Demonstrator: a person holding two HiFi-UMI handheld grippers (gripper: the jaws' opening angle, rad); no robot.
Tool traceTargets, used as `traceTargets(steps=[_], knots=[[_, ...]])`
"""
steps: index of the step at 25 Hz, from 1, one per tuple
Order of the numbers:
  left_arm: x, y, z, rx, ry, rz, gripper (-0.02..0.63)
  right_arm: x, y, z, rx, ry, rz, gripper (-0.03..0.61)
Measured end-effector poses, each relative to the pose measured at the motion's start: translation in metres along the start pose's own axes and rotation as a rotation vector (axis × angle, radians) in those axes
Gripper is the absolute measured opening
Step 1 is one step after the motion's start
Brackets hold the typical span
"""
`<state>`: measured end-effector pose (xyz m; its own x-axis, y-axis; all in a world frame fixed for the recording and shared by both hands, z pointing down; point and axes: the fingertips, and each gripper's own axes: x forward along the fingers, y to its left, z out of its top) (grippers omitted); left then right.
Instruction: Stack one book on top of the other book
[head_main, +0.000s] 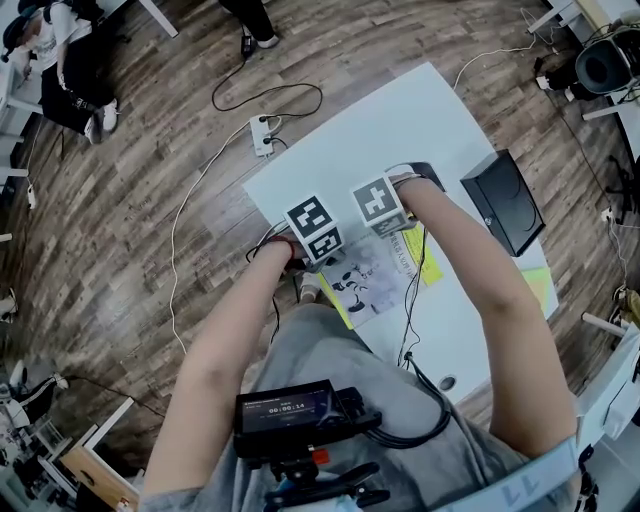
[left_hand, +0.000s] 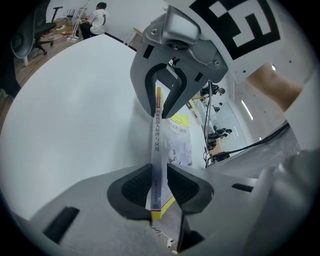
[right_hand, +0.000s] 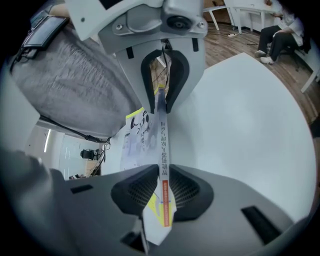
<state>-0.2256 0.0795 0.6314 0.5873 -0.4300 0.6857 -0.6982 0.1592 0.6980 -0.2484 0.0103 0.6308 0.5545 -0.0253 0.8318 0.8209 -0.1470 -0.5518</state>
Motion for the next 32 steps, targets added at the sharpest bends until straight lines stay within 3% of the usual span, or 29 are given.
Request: traceTargets(steps=[2, 4, 6, 8, 11, 19, 23, 28, 32], knots=[[0.001, 0.001, -0.001, -0.002, 0.007, 0.01, 0.134, -0.001, -0.004, 0.002, 0.026, -0.018, -0.026, 0.08], [-0.002, 0.005, 0.0, 0.001, 0.016, 0.045, 0.214, -0.006, -0.009, 0.005, 0.053, -0.053, -0.057, 0.127], [-0.011, 0.013, 0.004, 0.028, 0.023, 0.114, 0.232, -0.015, -0.015, 0.008, 0.057, -0.09, -0.109, 0.215], [-0.024, 0.019, 0.01, 0.071, 0.022, 0.191, 0.251, -0.023, -0.021, 0.009, 0.046, -0.116, -0.17, 0.226], [-0.036, 0.015, 0.022, 0.129, -0.01, 0.245, 0.255, -0.029, -0.019, 0.007, 0.042, -0.131, -0.227, 0.227], [-0.037, -0.007, 0.034, 0.2, -0.045, 0.254, 0.255, -0.035, -0.004, -0.001, 0.115, -0.185, -0.316, 0.227], [-0.04, -0.018, 0.039, 0.241, -0.064, 0.269, 0.255, -0.042, 0.013, 0.003, 0.167, -0.267, -0.343, 0.227], [-0.041, -0.026, 0.039, 0.3, -0.076, 0.312, 0.255, -0.058, 0.031, 0.01, 0.269, -0.431, -0.484, 0.225], [-0.036, -0.028, 0.037, 0.344, -0.07, 0.344, 0.254, -0.05, 0.055, -0.003, 0.448, -0.542, -0.559, 0.225]])
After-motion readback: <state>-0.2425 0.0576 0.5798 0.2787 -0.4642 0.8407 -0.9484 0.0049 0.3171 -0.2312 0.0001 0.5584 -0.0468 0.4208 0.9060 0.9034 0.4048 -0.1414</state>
